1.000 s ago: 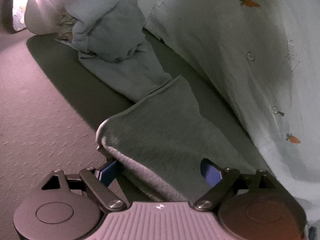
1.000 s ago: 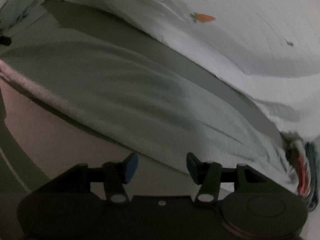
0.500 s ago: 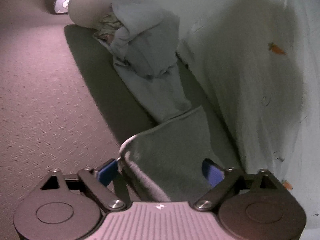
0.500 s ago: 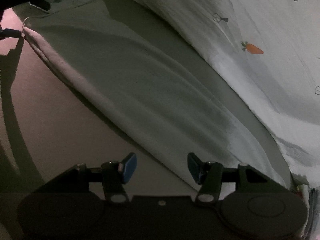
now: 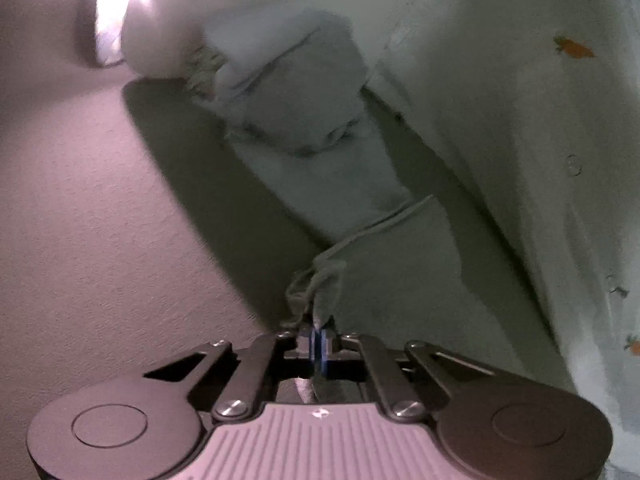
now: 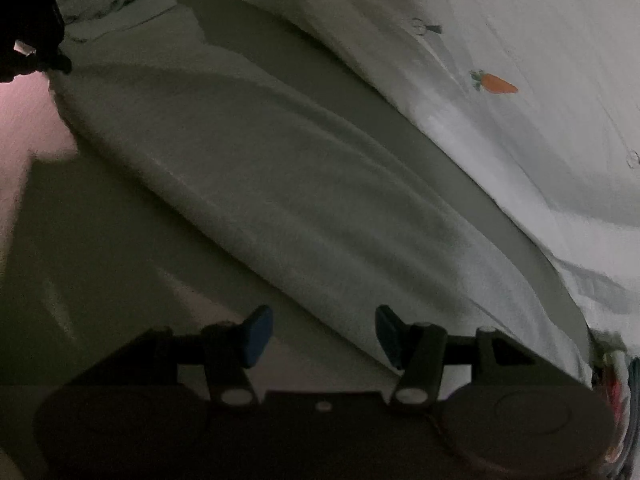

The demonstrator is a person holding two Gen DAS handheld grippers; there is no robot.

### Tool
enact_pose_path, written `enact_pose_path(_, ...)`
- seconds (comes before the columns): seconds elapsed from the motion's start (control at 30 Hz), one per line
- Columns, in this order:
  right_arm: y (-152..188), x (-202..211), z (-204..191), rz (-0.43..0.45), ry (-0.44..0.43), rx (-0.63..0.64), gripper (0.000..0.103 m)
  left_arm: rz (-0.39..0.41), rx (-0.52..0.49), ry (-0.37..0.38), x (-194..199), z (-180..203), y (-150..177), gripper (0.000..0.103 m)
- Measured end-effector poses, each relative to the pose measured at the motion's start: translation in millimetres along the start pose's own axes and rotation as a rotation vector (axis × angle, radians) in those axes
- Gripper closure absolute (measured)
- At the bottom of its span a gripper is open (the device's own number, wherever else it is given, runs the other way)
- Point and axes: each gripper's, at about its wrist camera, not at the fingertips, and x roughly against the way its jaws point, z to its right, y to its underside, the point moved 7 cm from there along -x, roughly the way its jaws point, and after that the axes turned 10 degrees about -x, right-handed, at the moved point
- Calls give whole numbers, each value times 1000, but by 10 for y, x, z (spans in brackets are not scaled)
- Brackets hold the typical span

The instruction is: Fold clothes

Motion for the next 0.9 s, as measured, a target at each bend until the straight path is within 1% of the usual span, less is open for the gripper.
enact_pose_path(0.07, 10, 24, 104, 5, 19, -52, 45, 39, -60, 56, 96, 246, -140, 101)
enact_pose_path(0.13, 50, 55, 248, 4, 39, -126, 45, 89, -146, 136, 224, 624, -287, 101)
enact_pose_path(0.2, 104, 76, 436, 4, 61, -215, 45, 137, -262, 247, 393, 1153, -371, 101)
enact_pose_path(0.27, 185, 114, 630, 8, 90, -296, 45, 163, -392, 361, 587, 1726, -301, 102)
enact_pose_path(0.33, 305, 161, 844, 8, 119, -386, 45, 160, -556, 511, 822, 2395, -34, 102)
enact_pose_path(0.37, 383, 177, 963, 2, 131, -440, 45, 143, -642, 595, 940, 2730, 163, 101)
enact_pose_path(0.4, 469, 192, 1075, -6, 141, -492, 45, 97, -722, 684, 1033, 3039, 469, 101)
enact_pose_path(0.43, 565, 204, 1185, -16, 151, -546, 45, 29, -783, 747, 1064, 3262, 796, 100)
enact_pose_path(0.47, 668, 218, 1290, -28, 160, -596, 45, -59, -856, 793, 1054, 3444, 1159, 96)
enact_pose_path(0.5, 771, 232, 1392, -40, 171, -639, 45, -140, -925, 822, 1028, 3588, 1520, 93)
enact_pose_path(0.53, 865, 244, 1485, -51, 181, -672, 45, -206, -990, 814, 960, 3654, 1872, 93)
enact_pose_path(0.6, 1046, 282, 1649, -70, 200, -716, 44, -329, -1103, 754, 778, 3650, 2438, 84)
enact_pose_path(0.63, 1115, 308, 1707, -74, 207, -728, 43, -369, -1134, 725, 714, 3602, 2600, 84)
enact_pose_path(0.67, 1180, 328, 1757, -77, 210, -738, 41, -393, -1151, 708, 683, 3542, 2701, 83)
enact_pose_path(0.7, 1244, 345, 1805, -81, 212, -749, 41, -408, -1159, 699, 673, 3485, 2762, 77)
enact_pose_path(0.73, 1289, 339, 1855, -87, 209, -757, 40, -403, -1150, 707, 702, 3440, 2741, 72)
enact_pose_path(0.8, 1345, 305, 1939, -99, 196, -768, 40, -378, -1099, 725, 792, 3346, 2582, 51)
enact_pose_path(0.87, 1318, 245, 1992, -98, 173, -766, 40, -359, -1024, 734, 832, 3226, 2356, 44)
enact_pose_path(0.9, 1274, 212, 1998, -92, 151, -760, 40, -351, -986, 734, 849, 3162, 2246, 43)
